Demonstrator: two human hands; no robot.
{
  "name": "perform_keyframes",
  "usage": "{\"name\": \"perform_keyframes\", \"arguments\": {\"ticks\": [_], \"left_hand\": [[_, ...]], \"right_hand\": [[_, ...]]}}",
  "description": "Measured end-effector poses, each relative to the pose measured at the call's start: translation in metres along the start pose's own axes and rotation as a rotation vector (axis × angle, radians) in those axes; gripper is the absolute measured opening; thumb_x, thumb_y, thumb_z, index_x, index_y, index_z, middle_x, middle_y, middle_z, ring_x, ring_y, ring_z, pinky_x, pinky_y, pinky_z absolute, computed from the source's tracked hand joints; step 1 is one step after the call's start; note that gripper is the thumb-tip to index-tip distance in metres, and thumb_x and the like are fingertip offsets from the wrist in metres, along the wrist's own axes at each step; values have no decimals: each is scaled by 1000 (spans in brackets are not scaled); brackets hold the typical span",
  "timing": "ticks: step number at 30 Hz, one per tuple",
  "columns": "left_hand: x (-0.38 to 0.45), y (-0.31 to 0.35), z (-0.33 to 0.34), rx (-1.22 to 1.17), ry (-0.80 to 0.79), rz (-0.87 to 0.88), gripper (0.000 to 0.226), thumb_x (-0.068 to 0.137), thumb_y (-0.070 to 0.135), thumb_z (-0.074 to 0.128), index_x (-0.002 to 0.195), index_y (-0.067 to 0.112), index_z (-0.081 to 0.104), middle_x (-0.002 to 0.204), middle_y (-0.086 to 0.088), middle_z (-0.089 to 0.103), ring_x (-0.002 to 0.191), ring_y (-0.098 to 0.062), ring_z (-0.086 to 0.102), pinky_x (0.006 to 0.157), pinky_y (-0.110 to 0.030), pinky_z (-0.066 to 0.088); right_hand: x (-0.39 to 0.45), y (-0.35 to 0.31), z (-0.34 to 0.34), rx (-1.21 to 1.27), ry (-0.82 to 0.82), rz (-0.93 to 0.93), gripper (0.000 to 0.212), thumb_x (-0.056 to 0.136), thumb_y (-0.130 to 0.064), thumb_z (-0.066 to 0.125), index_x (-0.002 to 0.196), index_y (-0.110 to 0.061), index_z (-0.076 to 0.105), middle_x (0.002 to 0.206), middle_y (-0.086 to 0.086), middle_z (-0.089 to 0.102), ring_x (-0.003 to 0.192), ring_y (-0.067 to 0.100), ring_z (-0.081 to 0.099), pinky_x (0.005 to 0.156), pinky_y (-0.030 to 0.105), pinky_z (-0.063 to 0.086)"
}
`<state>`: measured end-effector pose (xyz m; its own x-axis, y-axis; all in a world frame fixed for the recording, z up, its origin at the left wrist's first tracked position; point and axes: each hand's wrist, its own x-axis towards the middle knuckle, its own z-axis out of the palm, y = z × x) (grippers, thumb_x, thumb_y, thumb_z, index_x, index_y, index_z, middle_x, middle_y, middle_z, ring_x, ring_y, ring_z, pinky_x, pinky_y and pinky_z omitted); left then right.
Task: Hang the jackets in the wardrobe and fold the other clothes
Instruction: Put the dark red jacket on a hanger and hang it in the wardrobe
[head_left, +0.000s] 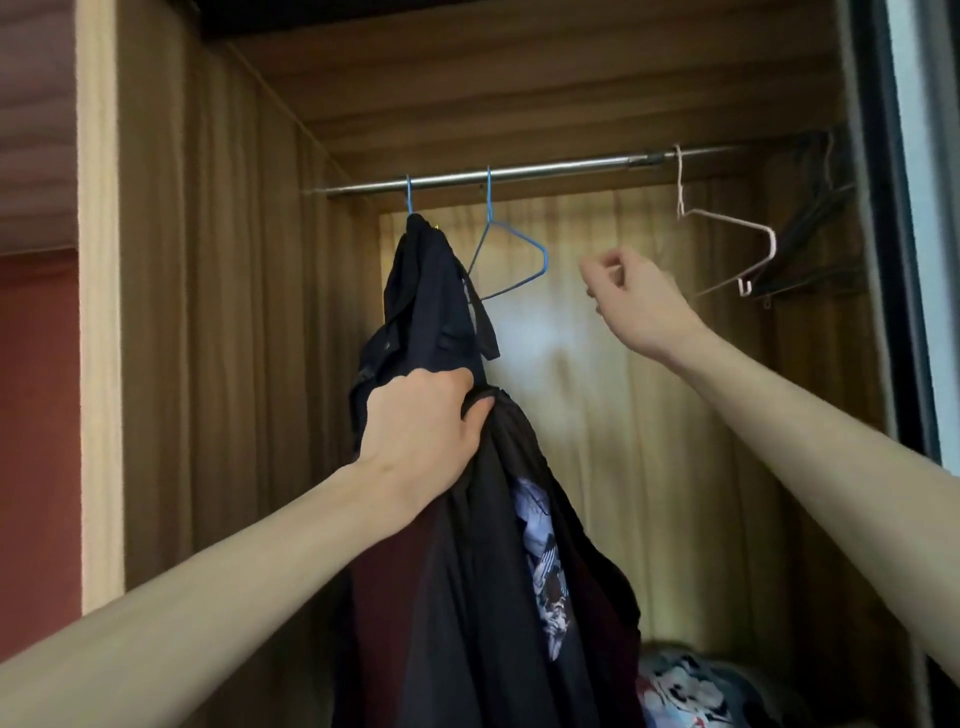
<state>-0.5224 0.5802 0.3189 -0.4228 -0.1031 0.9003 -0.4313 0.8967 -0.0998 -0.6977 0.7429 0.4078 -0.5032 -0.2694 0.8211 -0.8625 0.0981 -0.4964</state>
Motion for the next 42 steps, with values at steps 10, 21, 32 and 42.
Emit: {"name": "perform_keyframes", "arguments": {"ticks": [10,21,32,42], "left_hand": [[-5,-11,-14,160,3,177,37,106,56,42,85,26,47,65,7,48,66,-26,65,50,-32,26],[-10,-22,-9,223,-56,202,37,107,56,39,88,24,44,59,9,29,65,-28,62,52,-33,25],[-31,-23,-18,125,-45,173,35,105,55,44,89,24,42,69,-9,61,69,-44,63,56,-36,33],[-62,-37,-38,43,-136,36,35,103,53,51,91,21,54,68,3,50,78,-42,62,62,-39,40]], "right_hand": [[100,-83,71,-544,-219,66,30,103,-9,51,127,6,63,100,17,68,77,31,64,62,34,50],[124,-42,93,-206,116,136,32,100,-6,53,130,-2,64,137,20,62,125,41,60,95,38,49],[17,45,99,383,7,266,26,97,-38,57,85,-14,56,75,1,58,56,20,43,48,25,38],[-126,77,41,524,-73,134,20,97,-30,69,81,-19,75,47,-14,37,42,8,26,40,20,21]]}}
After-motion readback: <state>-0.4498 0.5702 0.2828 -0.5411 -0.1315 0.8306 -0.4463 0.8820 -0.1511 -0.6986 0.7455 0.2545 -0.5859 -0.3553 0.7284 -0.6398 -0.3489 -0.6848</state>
